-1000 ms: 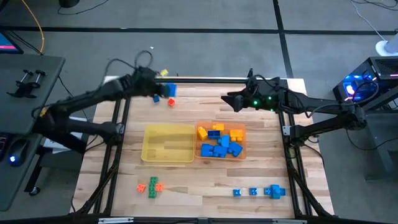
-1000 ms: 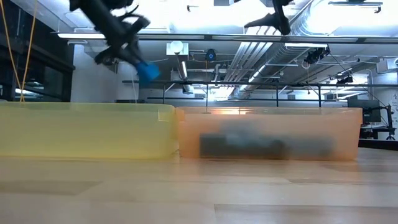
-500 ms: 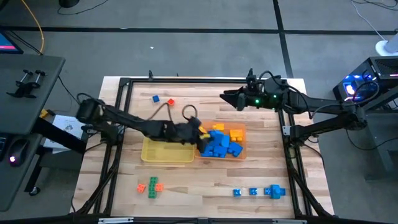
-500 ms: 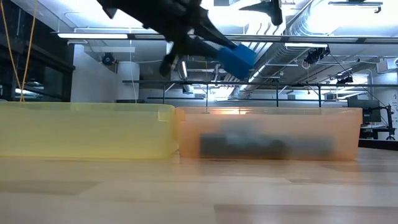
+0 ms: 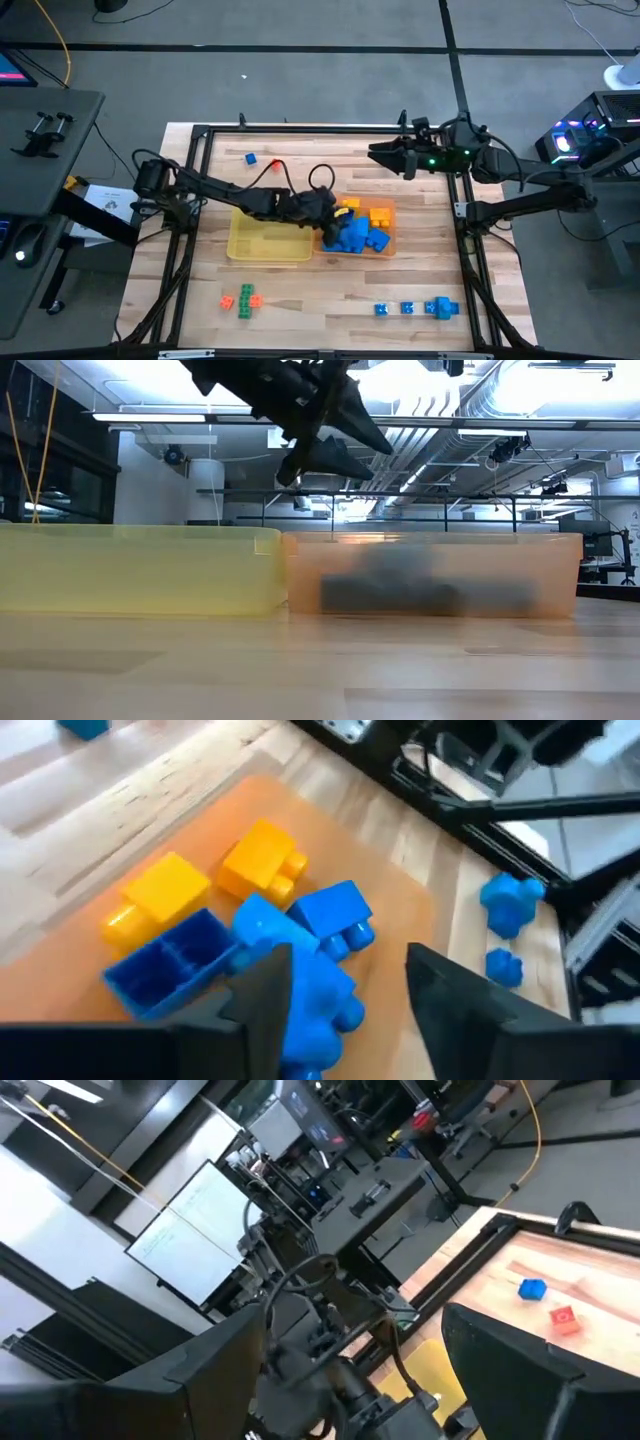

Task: Sort blocks by size
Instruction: Put the large blue game piece into the orange bin

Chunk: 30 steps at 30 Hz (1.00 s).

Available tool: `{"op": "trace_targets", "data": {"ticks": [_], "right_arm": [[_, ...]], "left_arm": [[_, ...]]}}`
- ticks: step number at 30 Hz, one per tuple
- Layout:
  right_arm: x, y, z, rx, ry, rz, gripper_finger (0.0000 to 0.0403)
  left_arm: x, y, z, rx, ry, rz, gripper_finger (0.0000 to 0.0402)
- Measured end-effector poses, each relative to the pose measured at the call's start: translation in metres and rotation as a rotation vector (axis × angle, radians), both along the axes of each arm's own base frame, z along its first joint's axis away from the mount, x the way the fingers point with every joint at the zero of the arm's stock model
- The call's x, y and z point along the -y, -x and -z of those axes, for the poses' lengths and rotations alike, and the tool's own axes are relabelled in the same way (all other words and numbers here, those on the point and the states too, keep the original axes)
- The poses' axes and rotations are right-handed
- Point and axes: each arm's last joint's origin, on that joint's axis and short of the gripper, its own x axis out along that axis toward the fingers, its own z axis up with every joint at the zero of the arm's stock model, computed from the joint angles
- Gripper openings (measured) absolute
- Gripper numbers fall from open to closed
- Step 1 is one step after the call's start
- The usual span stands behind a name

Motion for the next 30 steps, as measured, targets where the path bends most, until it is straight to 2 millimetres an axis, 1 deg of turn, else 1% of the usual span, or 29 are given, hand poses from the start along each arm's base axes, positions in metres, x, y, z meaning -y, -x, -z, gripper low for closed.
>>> {"op": "trace_targets", "data": {"ticks": [3, 5, 7, 10, 12, 14, 16, 18, 21, 25, 28, 30], "right_arm": [[0.0, 0.003, -0.002, 0.005, 0.022, 0.001, 0.03], [0.0, 0.003, -0.001, -0.003, 0.023, 0.003, 0.03], [0.0, 0.003, 0.001, -0.027, 0.019, 0.0, 0.03], [-0.003, 0.004, 0.01, -0.111, -0.026, -0.059, 0.03], [-0.007, 0.005, 0.02, -0.209, -0.092, -0.118, 0.03], [-0.015, 0.008, 0.031, -0.326, -0.16, -0.158, 0.03], [-0.026, 0.011, 0.043, -0.46, -0.222, -0.188, 0.03], [-0.04, 0.016, 0.054, -0.593, -0.285, -0.216, 0.03], [-0.062, 0.025, 0.071, -0.812, -0.383, -0.219, 0.03], [-0.096, 0.036, 0.099, -1.099, -0.528, -0.181, 0.03], [-0.125, 0.042, 0.128, -1.252, -0.643, -0.212, 0.03], [-0.142, 0.044, 0.148, -1.325, -0.738, -0.243, 0.03]], "left_arm": [[-0.006, 0.006, -0.003, -0.048, -0.008, 0.034, 0.0213], [-0.009, 0.013, -0.012, -0.059, 0.009, 0.053, 0.0227], [-0.011, 0.023, -0.025, -0.065, 0.006, 0.069, 0.0235], [-0.008, 0.044, -0.045, -0.058, -0.061, 0.067, 0.0237], [-0.003, 0.062, -0.058, -0.01, -0.104, 0.027, 0.0237], [0.001, 0.082, -0.066, 0.029, -0.149, -0.031, 0.0237], [0.003, 0.102, -0.068, 0.082, -0.159, -0.102, 0.0237], [0.003, 0.12, -0.063, 0.107, -0.139, -0.15, 0.0237], [0.002, 0.142, -0.053, 0.146, -0.057, -0.204, 0.0237], [-0.001, 0.16, -0.039, 0.164, 0.029, -0.27, 0.0237], [-0.002, 0.164, -0.036, 0.18, 0.051, -0.286, 0.0237], [-0.002, 0.163, -0.038, 0.199, 0.045, -0.28, 0.0237]]}}
